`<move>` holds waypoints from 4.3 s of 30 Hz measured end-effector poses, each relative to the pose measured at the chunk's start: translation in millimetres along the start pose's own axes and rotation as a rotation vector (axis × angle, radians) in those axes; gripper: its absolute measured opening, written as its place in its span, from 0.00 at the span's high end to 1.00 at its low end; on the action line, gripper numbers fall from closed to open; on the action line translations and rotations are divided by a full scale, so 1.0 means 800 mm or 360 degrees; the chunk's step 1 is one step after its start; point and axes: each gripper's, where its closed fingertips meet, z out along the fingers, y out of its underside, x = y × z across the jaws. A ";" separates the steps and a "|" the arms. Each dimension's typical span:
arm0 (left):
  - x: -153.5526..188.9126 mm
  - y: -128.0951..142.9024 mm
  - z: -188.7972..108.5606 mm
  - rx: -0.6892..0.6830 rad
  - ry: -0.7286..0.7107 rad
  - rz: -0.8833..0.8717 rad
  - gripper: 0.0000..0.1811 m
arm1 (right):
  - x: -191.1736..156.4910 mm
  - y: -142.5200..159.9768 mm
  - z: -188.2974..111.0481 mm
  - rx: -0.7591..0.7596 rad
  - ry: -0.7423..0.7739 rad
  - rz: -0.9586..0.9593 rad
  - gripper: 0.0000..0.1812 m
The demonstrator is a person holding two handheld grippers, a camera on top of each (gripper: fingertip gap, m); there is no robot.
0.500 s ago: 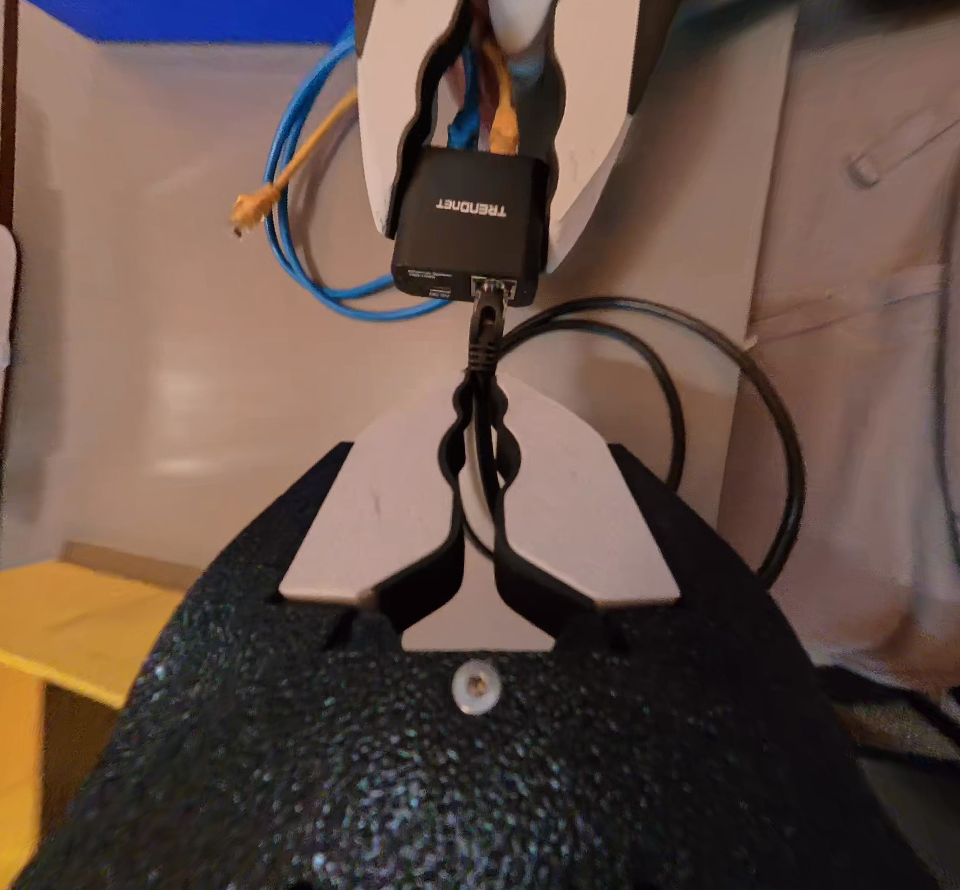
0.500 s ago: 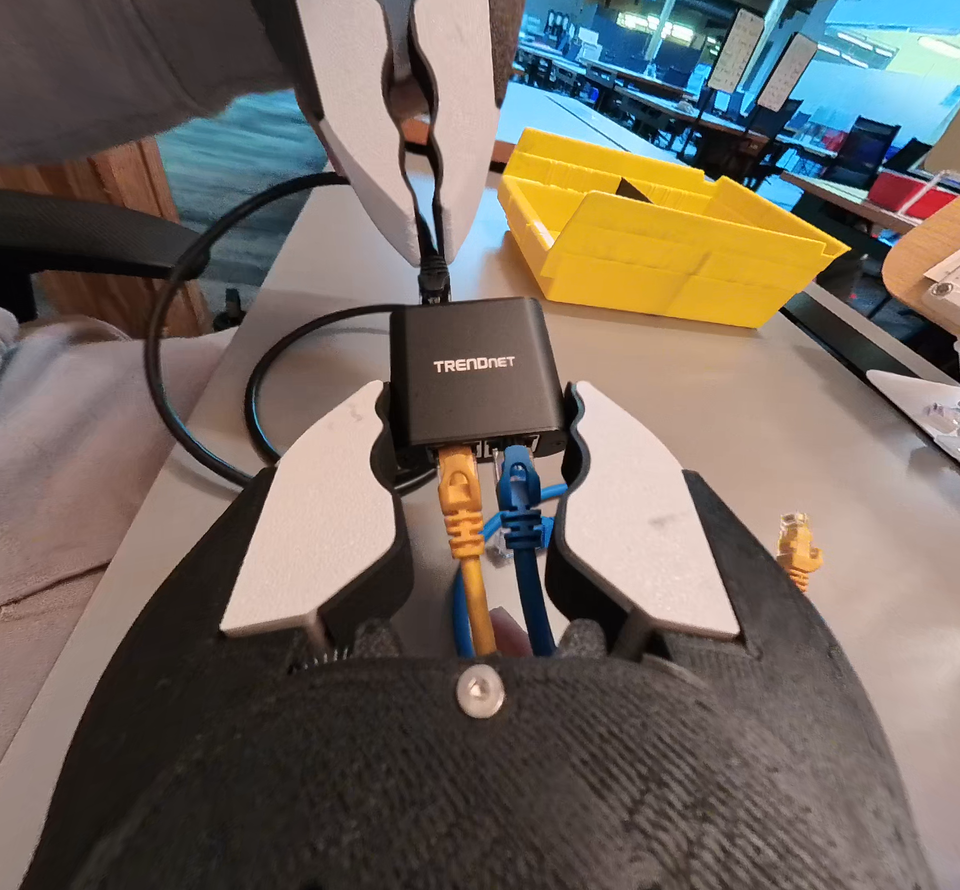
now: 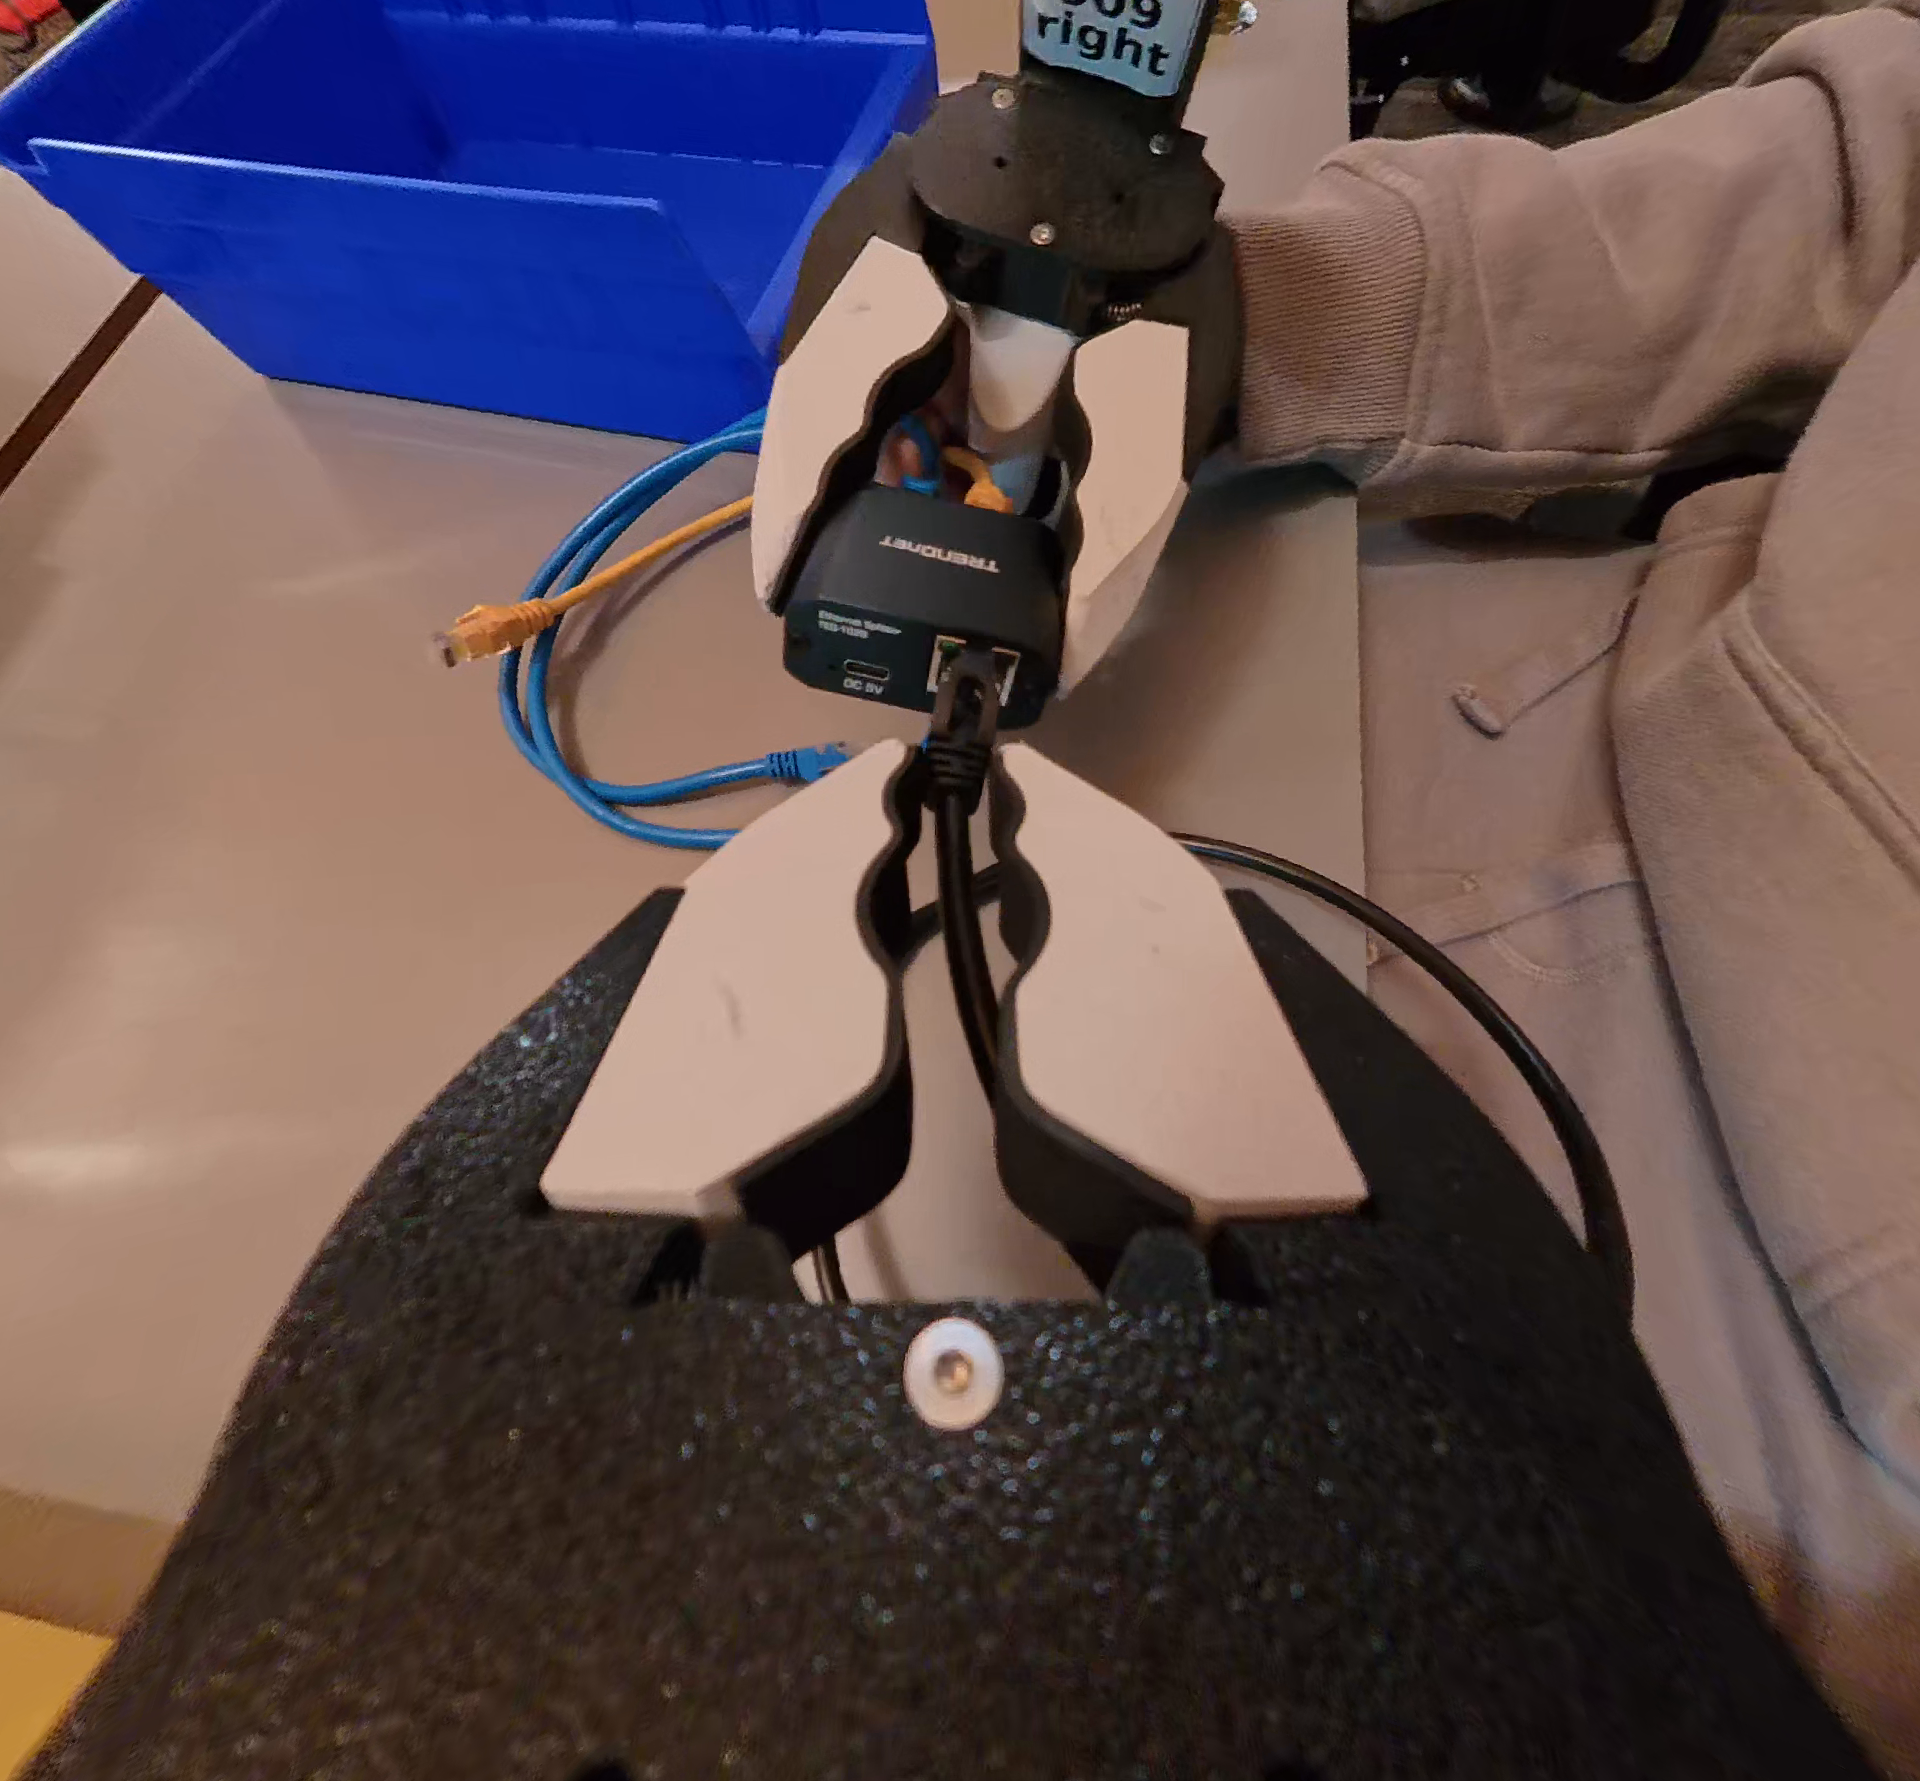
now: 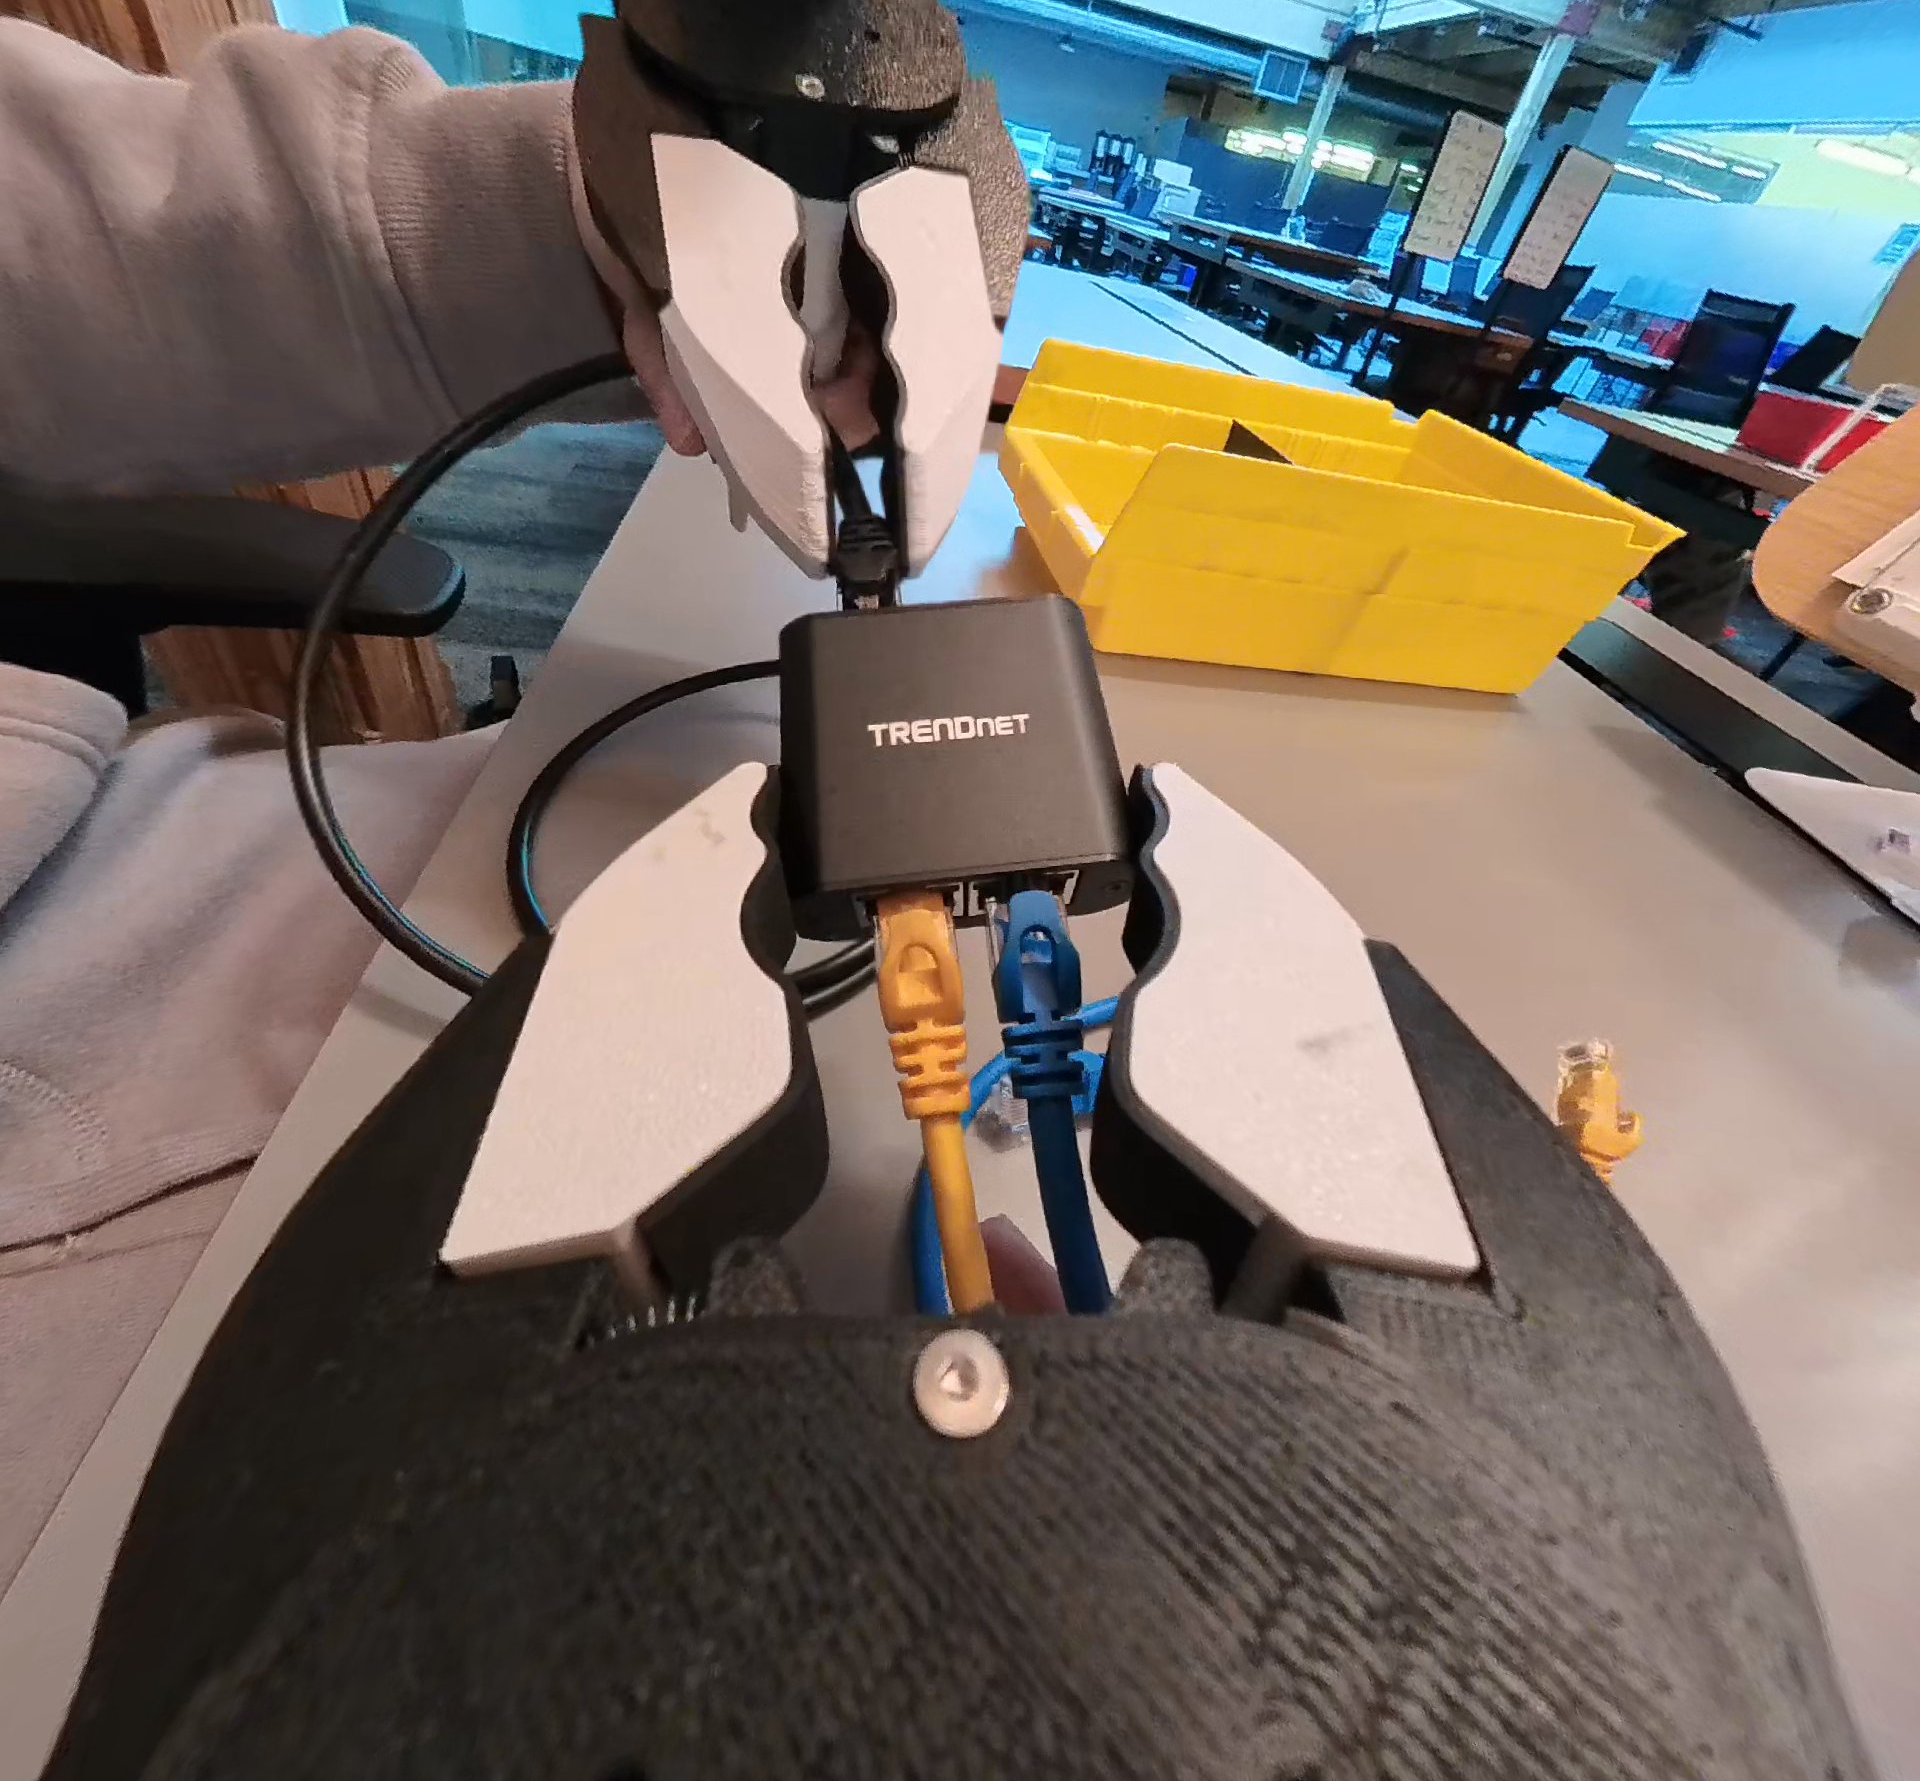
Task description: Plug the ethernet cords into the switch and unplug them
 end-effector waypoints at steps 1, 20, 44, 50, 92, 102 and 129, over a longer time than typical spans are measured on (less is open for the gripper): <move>0.001 -0.002 0.000 0.0016 0.0014 -0.0019 0.94 | 0.000 -0.001 -0.001 0.0009 0.0000 0.0003 0.66; 0.002 -0.007 0.011 0.0039 0.0023 0.0088 0.94 | -0.001 -0.003 -0.004 0.0036 -0.0045 0.0031 0.65; -0.058 -0.049 -0.114 0.0858 -0.0661 -0.0081 0.76 | -0.027 -0.021 -0.003 0.0186 -0.0148 -0.0152 0.65; -0.115 0.076 -0.154 0.0797 -0.1215 -0.0375 0.75 | -0.046 -0.088 0.005 0.0278 -0.0209 -0.0439 0.65; -0.110 0.109 -0.157 0.0788 -0.1344 -0.0204 0.79 | 0.277 0.011 -0.243 -0.1891 0.0420 -0.1126 0.65; -0.108 0.109 -0.147 0.0714 -0.1325 -0.0160 0.80 | 0.307 0.112 -0.292 -0.2208 0.0379 -0.0637 0.65; -0.087 0.057 0.018 0.0221 -0.0854 -0.0201 0.70 | 0.186 0.010 -0.398 -0.0660 0.1850 0.0523 0.67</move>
